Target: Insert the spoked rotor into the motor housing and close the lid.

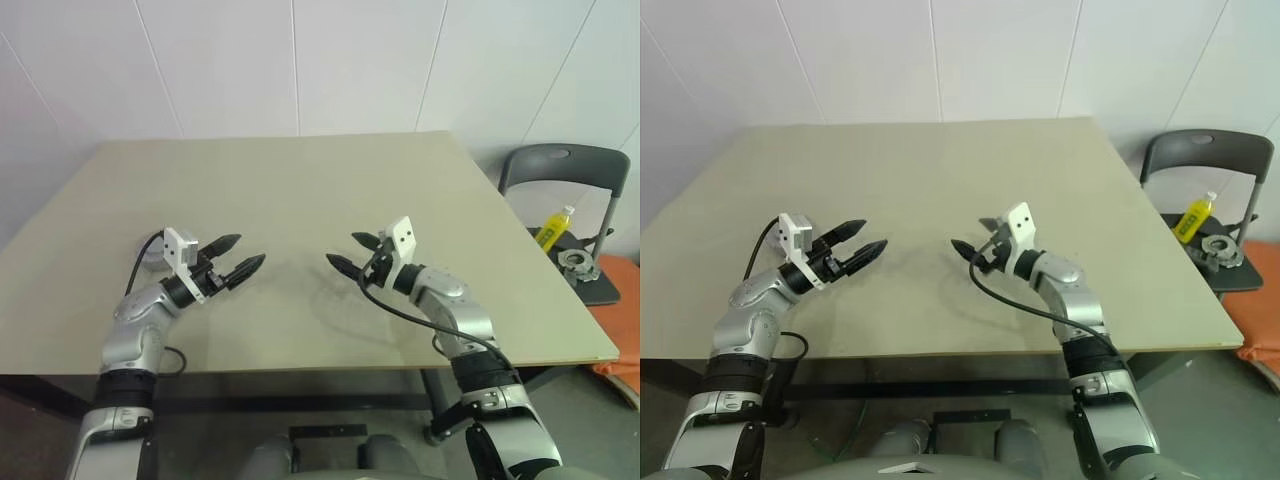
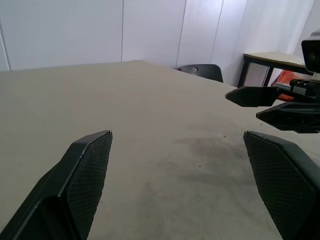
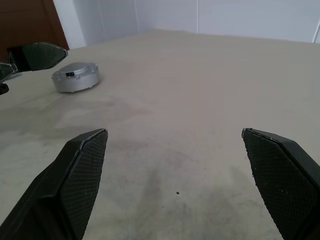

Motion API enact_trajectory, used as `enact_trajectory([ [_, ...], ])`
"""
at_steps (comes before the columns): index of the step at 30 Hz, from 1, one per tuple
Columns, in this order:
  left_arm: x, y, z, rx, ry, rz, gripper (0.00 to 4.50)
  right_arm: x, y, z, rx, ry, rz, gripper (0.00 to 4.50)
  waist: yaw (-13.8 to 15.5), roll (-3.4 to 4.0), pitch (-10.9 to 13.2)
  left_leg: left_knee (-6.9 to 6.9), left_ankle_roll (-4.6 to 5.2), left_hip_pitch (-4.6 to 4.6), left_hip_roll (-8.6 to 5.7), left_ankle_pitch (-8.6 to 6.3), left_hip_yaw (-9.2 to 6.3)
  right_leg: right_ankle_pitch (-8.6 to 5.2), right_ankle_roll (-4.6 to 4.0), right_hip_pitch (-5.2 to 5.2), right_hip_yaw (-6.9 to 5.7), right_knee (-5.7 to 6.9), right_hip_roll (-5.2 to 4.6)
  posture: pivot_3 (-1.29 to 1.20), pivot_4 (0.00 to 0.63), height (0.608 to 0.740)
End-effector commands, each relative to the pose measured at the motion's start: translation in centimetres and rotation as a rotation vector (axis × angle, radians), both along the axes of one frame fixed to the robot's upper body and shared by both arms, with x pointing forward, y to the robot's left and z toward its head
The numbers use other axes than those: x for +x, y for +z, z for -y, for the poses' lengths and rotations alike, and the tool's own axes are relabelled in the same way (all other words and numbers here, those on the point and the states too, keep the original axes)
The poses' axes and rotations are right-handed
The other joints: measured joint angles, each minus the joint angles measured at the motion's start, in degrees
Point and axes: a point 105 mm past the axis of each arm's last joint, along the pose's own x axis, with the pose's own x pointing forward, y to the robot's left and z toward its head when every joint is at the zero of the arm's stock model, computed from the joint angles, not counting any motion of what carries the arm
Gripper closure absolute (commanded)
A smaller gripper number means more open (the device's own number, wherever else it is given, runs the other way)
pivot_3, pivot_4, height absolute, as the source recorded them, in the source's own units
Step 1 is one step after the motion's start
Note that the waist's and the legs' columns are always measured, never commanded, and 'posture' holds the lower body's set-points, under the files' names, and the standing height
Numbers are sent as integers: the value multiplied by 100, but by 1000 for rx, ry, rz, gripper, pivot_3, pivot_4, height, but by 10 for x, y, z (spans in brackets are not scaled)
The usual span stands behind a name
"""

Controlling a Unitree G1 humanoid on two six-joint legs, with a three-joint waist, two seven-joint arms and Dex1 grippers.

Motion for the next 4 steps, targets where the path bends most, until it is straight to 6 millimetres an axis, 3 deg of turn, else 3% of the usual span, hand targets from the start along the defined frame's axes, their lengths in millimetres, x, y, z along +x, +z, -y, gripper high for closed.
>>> enact_trajectory([
  [1,2,12,1,13,-1,58,30,3,27,1,27,13,89,0,0,0,0,0,0,0,0,0,0,0,0,0,0,0,0,0,0,740],
  [4,2,12,1,11,3,59,30,3,29,4,26,9,91,0,4,0,0,0,-1,-1,0,0,1,0,0,0,0,-1,0,0,0,740],
])
